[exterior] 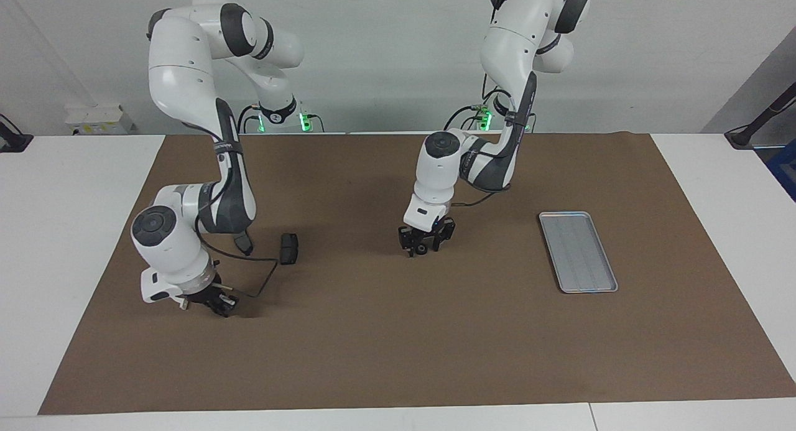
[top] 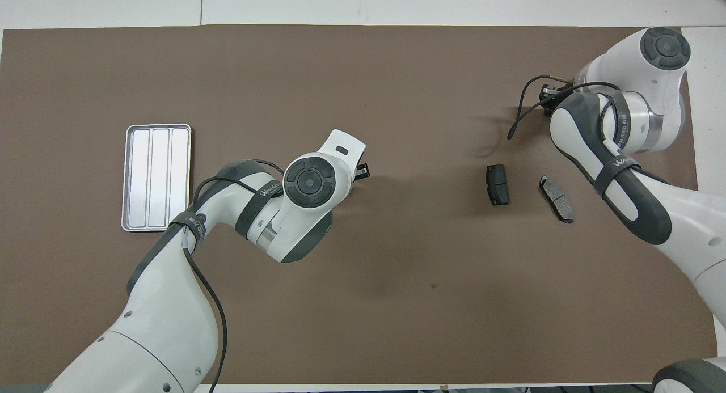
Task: Pick bearing gear from pile to tray
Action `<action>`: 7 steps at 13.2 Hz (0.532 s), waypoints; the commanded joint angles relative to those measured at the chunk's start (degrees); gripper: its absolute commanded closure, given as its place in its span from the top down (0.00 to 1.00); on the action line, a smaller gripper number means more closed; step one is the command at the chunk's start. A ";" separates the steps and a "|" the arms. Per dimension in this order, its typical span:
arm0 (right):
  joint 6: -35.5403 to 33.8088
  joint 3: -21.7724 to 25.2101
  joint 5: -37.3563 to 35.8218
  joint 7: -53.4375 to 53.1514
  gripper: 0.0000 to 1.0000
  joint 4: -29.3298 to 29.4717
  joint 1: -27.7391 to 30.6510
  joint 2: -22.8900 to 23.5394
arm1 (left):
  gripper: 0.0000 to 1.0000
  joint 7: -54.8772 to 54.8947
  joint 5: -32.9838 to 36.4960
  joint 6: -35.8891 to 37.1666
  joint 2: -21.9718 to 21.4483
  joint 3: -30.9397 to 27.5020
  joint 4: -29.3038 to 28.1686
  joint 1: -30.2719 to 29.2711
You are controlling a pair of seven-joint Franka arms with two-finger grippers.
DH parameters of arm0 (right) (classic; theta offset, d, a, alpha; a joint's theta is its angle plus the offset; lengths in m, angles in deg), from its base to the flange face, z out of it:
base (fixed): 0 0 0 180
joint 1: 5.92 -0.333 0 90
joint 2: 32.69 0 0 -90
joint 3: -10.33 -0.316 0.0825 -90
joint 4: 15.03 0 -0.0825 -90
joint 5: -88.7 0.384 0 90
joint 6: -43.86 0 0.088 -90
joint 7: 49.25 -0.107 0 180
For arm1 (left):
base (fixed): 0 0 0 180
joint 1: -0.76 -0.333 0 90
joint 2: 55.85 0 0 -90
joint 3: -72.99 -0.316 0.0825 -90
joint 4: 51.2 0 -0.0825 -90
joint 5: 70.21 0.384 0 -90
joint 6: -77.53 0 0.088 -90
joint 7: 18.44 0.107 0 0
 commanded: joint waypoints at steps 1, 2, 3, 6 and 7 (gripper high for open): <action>-1.12 -0.80 0.05 0.92 0.00 0.22 0.34 0.26 | 0.67 0.20 0.24 -0.56 -0.12 0.16 -1.37 0.31; -3.57 -0.71 0.05 0.92 0.00 1.61 0.08 0.09 | 0.64 0.20 0.24 -0.56 -0.12 0.16 -1.37 0.31; -7.34 -0.71 -0.73 0.92 0.00 3.89 -0.19 -0.18 | 0.57 0.20 0.24 -0.47 -0.21 0.16 -1.37 0.31; -18.16 -1.24 -2.68 0.92 0.00 8.21 -2.12 -2.71 | 0.15 0.37 0.24 0.40 -0.12 0.16 -0.93 0.14; -20.18 -1.15 -2.85 0.92 0.00 8.48 -3.43 -4.03 | 0.01 0.37 0.24 0.41 -0.12 0.16 -0.93 0.05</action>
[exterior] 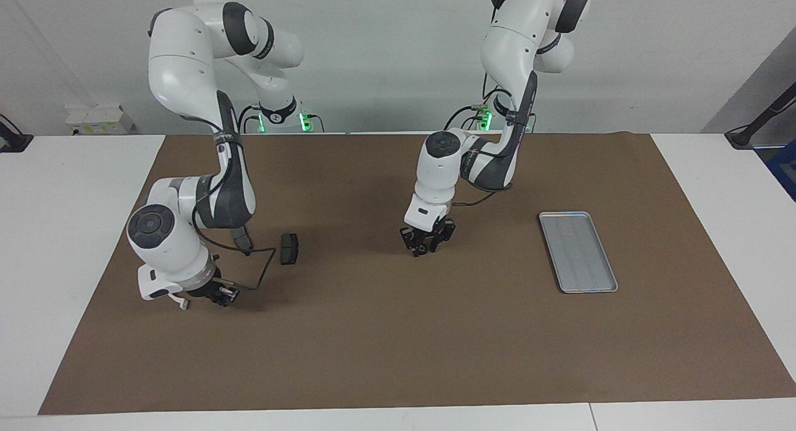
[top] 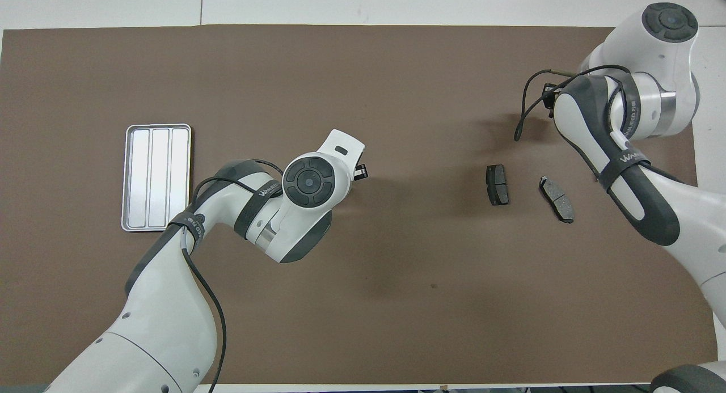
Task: Pick bearing gear from pile to tray
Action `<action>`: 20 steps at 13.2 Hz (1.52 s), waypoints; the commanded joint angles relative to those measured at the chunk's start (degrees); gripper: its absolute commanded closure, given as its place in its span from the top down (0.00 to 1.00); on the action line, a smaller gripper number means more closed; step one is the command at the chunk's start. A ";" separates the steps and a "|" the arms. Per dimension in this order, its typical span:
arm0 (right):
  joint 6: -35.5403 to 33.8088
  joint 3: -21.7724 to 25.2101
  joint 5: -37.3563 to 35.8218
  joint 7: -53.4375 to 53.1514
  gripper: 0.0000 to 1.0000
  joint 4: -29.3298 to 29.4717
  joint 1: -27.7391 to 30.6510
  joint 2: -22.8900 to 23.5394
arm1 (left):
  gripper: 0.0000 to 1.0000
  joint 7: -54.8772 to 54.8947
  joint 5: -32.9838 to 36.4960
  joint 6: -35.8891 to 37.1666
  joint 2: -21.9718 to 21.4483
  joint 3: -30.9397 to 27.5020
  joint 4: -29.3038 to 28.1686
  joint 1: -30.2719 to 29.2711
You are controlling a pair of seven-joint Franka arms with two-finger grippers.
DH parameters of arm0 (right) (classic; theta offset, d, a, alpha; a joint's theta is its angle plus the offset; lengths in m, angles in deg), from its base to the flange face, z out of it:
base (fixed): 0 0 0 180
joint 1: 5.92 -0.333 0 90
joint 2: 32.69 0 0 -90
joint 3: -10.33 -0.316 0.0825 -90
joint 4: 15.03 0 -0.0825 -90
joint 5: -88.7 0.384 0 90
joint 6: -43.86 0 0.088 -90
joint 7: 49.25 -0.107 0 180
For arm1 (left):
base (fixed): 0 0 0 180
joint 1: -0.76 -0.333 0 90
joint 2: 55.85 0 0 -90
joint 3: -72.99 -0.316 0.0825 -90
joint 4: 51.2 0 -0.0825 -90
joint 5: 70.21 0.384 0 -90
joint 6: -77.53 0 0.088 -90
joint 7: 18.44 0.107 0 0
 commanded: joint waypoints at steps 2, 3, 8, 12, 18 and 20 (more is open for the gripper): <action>-8.83 -0.35 -0.45 0.41 0.00 1.11 -4.54 -5.62 | 0.00 0.25 0.19 -0.35 0.41 0.23 -0.77 0.06; -10.68 -0.26 -0.27 0.15 0.00 1.11 -5.86 -6.94 | 0.00 0.26 0.19 0.09 0.41 0.23 -0.33 -0.12; -14.91 -0.35 0.08 -3.88 0.00 1.11 -10.00 -9.85 | 0.00 11.73 -0.51 20.46 -5.36 0.49 8.99 -9.23; -14.13 -0.44 2.27 -12.12 0.00 1.11 -13.24 -9.94 | 0.00 38.85 -4.72 31.71 -13.64 0.14 8.90 -23.98; -8.16 -0.79 8.78 -36.29 0.00 -0.03 -24.30 -9.68 | 0.00 61.34 -6.75 20.27 -19.00 0.05 -6.52 -38.61; -4.30 -0.79 9.13 -42.10 0.00 -2.04 -28.09 -9.59 | 0.00 61.34 -6.84 14.79 -20.15 0.05 -12.70 -38.97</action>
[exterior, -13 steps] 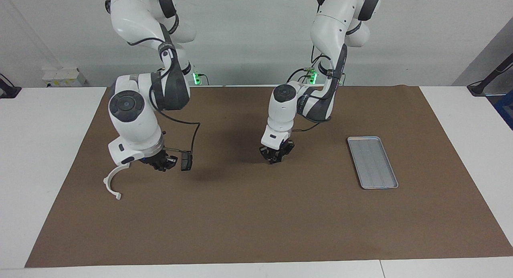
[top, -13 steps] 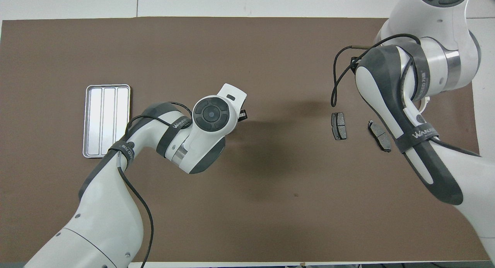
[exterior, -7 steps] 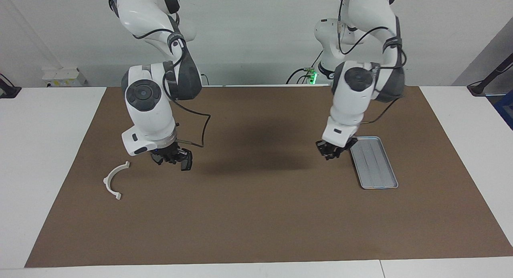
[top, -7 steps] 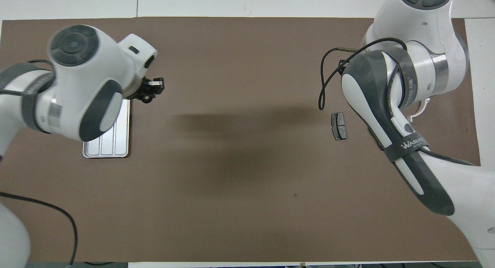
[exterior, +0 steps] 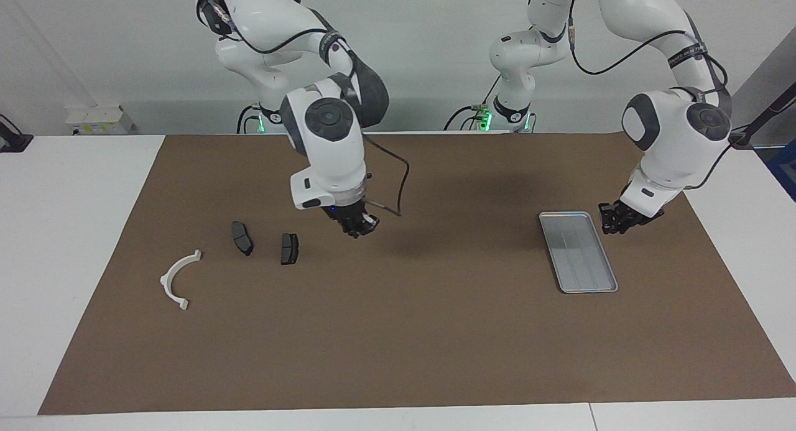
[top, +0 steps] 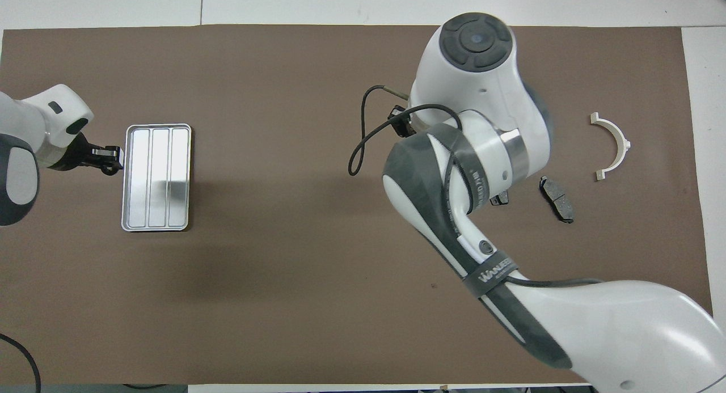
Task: Pick bearing gear from pile to tray
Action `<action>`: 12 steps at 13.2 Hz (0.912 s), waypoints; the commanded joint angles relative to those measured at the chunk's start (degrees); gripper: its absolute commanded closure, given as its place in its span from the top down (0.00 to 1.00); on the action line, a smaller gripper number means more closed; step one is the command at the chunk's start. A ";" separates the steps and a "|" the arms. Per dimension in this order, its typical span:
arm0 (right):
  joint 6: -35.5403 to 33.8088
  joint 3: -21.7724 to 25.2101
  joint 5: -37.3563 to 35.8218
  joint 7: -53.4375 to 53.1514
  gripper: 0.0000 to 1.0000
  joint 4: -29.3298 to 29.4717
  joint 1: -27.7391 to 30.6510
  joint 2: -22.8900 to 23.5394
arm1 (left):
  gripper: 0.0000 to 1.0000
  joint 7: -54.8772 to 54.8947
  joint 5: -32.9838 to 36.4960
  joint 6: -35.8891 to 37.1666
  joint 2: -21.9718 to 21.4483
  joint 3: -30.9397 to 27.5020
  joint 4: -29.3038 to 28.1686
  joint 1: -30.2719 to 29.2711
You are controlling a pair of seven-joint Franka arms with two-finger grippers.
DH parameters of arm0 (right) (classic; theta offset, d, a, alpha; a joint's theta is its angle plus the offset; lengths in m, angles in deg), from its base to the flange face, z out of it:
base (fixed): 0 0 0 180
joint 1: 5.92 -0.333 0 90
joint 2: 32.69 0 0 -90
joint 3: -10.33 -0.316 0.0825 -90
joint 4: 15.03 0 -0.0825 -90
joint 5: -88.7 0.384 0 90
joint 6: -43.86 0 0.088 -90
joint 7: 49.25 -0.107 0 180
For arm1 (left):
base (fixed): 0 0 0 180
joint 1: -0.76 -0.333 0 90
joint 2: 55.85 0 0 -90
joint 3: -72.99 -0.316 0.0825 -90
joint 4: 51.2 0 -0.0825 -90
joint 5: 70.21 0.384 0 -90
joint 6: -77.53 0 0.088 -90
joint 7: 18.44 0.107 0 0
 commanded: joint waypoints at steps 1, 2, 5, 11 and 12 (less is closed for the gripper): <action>4.36 0.04 1.91 -5.89 0.00 -2.75 -3.38 0.06 | 0.00 0.39 -0.85 -5.58 -4.72 0.57 -9.29 -0.14; 5.76 -0.05 2.09 -7.73 0.00 -3.19 -4.35 0.15 | 0.00 0.39 -0.85 -6.10 -4.72 0.57 -10.52 -0.05; 12.17 0.04 2.01 -12.74 0.00 -5.83 -6.82 2.16 | 0.00 0.30 -0.85 -9.61 -4.63 0.57 -14.03 0.13; 22.38 0.13 0.86 -18.38 0.00 -6.18 -11.04 9.37 | 0.00 -1.10 -0.85 -17.53 -2.87 0.57 -19.14 0.92; 23.35 0.13 0.86 -18.38 0.00 -6.53 -11.13 9.55 | 0.00 -1.36 -0.94 -19.36 -2.79 0.57 -20.01 1.18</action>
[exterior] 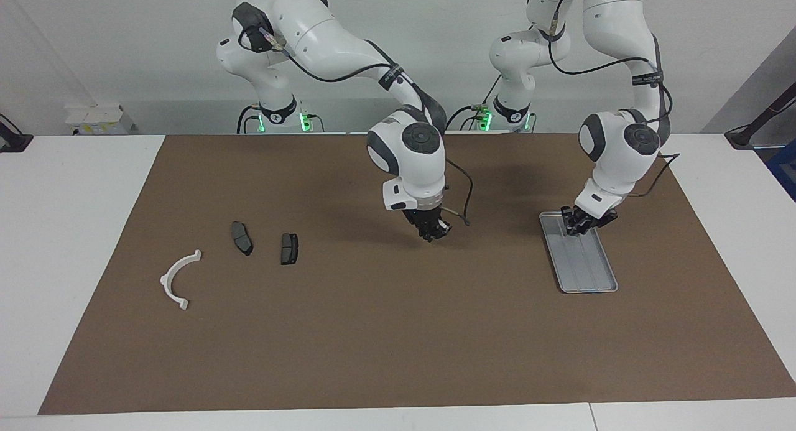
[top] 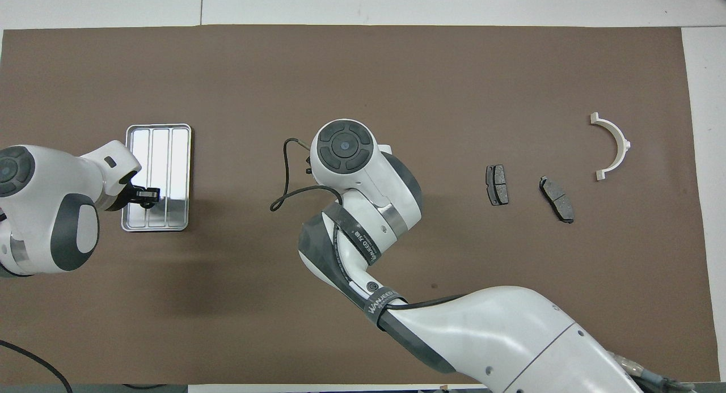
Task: Pick bearing gear from pile to tray
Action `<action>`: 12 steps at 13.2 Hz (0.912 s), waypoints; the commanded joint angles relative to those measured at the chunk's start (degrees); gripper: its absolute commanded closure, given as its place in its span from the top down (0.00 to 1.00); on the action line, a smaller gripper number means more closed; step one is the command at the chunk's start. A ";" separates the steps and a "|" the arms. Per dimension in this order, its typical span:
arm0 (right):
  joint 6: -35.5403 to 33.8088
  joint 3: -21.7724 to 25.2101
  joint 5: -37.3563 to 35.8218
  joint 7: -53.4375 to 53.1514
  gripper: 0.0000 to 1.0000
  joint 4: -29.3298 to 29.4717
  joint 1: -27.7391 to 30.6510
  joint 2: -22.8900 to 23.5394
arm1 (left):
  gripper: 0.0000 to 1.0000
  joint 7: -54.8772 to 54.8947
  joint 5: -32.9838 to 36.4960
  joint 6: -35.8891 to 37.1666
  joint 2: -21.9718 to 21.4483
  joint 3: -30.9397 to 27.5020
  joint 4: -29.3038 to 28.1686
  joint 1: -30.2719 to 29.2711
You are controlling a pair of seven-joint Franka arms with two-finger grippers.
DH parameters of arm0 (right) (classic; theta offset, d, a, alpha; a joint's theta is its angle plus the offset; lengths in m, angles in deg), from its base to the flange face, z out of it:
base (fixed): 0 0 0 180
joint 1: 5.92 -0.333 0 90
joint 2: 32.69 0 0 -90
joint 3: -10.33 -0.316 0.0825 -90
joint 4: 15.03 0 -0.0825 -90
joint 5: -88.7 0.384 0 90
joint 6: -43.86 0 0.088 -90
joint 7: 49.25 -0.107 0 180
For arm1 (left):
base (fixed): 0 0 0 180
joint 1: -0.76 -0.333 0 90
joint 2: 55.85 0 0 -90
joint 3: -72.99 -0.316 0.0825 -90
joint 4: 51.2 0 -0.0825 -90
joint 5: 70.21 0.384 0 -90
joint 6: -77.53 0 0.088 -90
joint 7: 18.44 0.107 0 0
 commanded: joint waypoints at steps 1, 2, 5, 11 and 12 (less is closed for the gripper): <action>2.60 0.06 0.02 -0.88 0.00 -0.66 0.18 0.29 | 0.00 -1.53 -0.64 -5.16 -0.29 -0.37 -3.04 1.39; 3.31 0.06 0.02 -0.79 0.00 -1.18 0.36 0.38 | 0.00 -2.06 -0.72 -6.30 0.06 -0.37 -3.30 1.56; 9.01 0.14 0.02 -0.70 0.00 -5.39 0.54 0.12 | 0.95 -2.07 -0.63 -5.01 0.50 -0.37 -2.17 2.62; 8.42 0.14 0.02 -0.79 0.79 -5.32 0.97 -0.06 | 1.00 -10.12 -1.07 20.91 0.68 -0.10 19.52 7.44; 6.50 0.41 0.02 -0.79 1.00 -4.45 1.06 -0.32 | 1.00 -13.72 -1.07 20.84 0.59 -0.01 20.42 8.06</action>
